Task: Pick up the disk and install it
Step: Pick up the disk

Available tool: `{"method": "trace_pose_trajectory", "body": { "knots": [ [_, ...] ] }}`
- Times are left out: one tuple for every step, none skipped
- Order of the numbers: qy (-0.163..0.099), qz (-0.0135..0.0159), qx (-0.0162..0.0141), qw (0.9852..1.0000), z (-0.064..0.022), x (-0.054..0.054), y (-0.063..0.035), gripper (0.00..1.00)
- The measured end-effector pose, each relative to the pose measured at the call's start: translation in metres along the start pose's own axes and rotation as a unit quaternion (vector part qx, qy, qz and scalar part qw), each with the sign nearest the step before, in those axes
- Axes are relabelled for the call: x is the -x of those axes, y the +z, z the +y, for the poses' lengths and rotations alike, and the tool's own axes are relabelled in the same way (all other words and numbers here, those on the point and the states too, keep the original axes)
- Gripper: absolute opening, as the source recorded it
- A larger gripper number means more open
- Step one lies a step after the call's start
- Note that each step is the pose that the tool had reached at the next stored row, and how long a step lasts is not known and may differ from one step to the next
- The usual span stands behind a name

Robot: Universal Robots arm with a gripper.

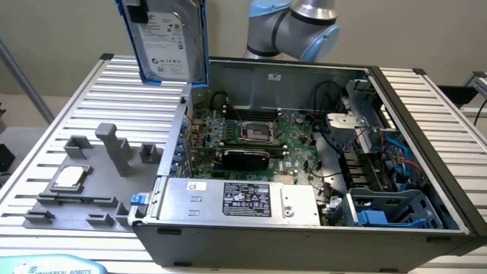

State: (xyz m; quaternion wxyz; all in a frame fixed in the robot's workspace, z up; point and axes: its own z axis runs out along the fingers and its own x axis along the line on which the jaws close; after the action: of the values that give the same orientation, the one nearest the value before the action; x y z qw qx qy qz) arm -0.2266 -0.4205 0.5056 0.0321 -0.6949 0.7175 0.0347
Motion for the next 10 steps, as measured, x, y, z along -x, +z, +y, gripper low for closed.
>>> {"method": "trace_pose_trajectory", "body": {
  "knots": [
    [0.0, 0.0, 0.0, 1.0, -0.0045, -0.001, -0.0002, 0.33],
    [0.0, 0.0, 0.0, 1.0, -0.0093, -0.003, -0.0003, 0.33],
    [0.0, 0.0, 0.0, 1.0, -0.0138, -0.005, -0.0005, 0.33],
    [0.0, 0.0001, 0.0, 1.0, -0.0183, -0.006, -0.0007, 0.33],
    [0.0, 0.0001, 0.0, 1.0, -0.0229, -0.008, -0.0009, 0.33],
    [0.0, 0.0, 0.0, 1.0, -0.0277, -0.01, -0.0011, 0.33],
    [0.0, 0.0, 0.0, 1.0, -0.0322, -0.012, -0.0013, 0.33],
    [0.0, 0.0, 0.0, 1.0, -0.0369, -0.013, -0.0014, 0.33],
    [0.0, 0.0, 0.0, 1.0, -0.0415, -0.015, -0.0016, 0.33],
    [0.0, 0.0, 0.0, 1.0, -0.0461, -0.017, -0.0018, 0.33]
  ]
}}
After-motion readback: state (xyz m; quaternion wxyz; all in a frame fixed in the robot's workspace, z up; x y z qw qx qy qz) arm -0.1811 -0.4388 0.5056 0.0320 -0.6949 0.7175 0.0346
